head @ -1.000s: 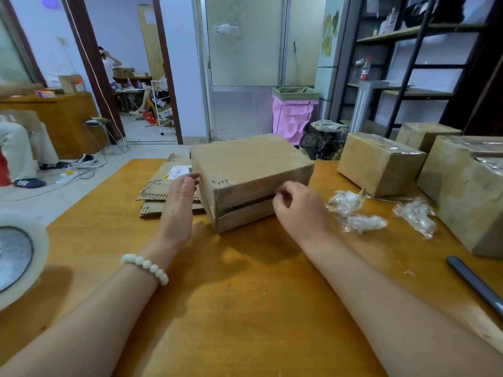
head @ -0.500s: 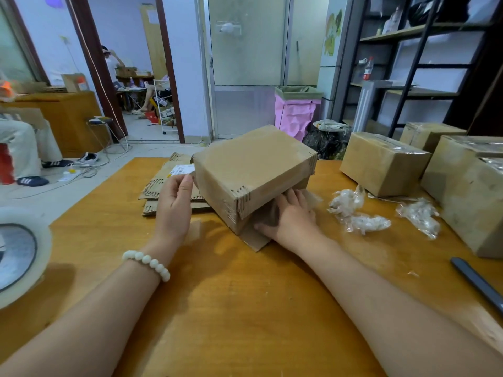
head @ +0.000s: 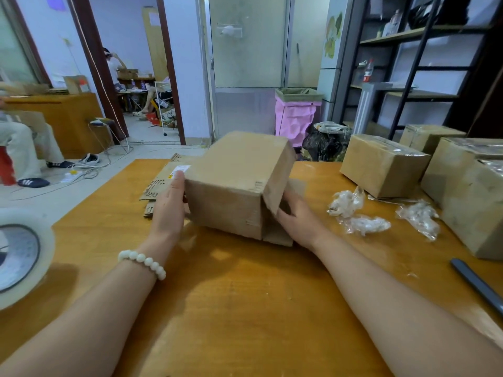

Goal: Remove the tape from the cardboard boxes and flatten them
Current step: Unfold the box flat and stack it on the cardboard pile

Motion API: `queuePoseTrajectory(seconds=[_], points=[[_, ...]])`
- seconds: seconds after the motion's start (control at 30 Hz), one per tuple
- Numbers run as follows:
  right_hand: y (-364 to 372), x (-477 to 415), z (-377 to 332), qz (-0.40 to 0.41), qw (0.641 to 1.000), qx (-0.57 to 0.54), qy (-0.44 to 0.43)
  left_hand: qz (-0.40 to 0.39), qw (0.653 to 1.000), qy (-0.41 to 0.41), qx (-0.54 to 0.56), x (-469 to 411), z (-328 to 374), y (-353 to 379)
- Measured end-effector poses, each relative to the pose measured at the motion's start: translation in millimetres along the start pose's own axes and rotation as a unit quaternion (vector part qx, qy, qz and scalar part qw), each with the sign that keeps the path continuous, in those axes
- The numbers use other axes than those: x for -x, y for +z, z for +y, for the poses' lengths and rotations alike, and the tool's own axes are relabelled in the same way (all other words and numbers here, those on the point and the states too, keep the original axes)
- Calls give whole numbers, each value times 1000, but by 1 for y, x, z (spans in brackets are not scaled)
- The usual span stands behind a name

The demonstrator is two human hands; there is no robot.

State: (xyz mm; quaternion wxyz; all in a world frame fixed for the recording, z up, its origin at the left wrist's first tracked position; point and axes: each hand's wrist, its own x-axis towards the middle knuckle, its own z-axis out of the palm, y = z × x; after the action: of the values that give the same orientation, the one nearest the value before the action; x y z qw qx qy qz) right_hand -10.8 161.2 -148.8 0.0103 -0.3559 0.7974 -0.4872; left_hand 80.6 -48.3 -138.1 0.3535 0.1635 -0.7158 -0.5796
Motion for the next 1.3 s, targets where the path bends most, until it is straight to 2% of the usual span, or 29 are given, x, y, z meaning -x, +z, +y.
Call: queuePoseTrajectory(seconds=[0.03, 0.1, 0.23, 0.33, 0.43, 0.57, 0.7, 0.83, 0.93, 1.0, 1.1, 1.17, 1.23, 1.3], points=[[1, 1, -3, -3, 999, -43, -4, -7, 1000, 5, -7, 0, 0, 0], [1, 1, -5, -17, 998, -63, -11, -19, 1000, -9, -1, -1, 0, 1], [0, 2, -4, -72, 997, -34, 10, -66, 983, -86, 147, 0, 5, 3], [-4, 4, -5, -106, 992, 45, 47, -93, 977, -95, 168, -1, 3, 2], [-4, 6, -5, -130, 982, 134, 31, -82, 977, -94, 172, -2, 2, 1], [3, 7, -5, -75, 989, 124, 37, -77, 976, -64, 194, -3, 7, -1], [7, 8, -10, -29, 991, 126, 41, -27, 983, -67, 170, -8, 5, -4], [4, 8, -16, 57, 995, 38, 70, 13, 992, -47, 113, -10, 0, -4], [3, 5, -12, 36, 993, 52, 103, 20, 996, -32, 76, -11, -6, -2], [5, 5, -11, 28, 993, 66, 92, 22, 998, -25, 55, -13, -8, -1], [8, 8, -18, 12, 994, 85, 67, 70, 995, 20, -63, -9, -8, 0], [11, 11, -26, -18, 996, 79, 43, 97, 979, 109, -145, -1, -6, 2], [16, 15, -31, -84, 994, 65, 1, 67, 955, 225, -181, 5, -5, 6], [19, 18, -39, -153, 985, 68, -36, -1, 930, 311, -195, 8, -7, 10]])
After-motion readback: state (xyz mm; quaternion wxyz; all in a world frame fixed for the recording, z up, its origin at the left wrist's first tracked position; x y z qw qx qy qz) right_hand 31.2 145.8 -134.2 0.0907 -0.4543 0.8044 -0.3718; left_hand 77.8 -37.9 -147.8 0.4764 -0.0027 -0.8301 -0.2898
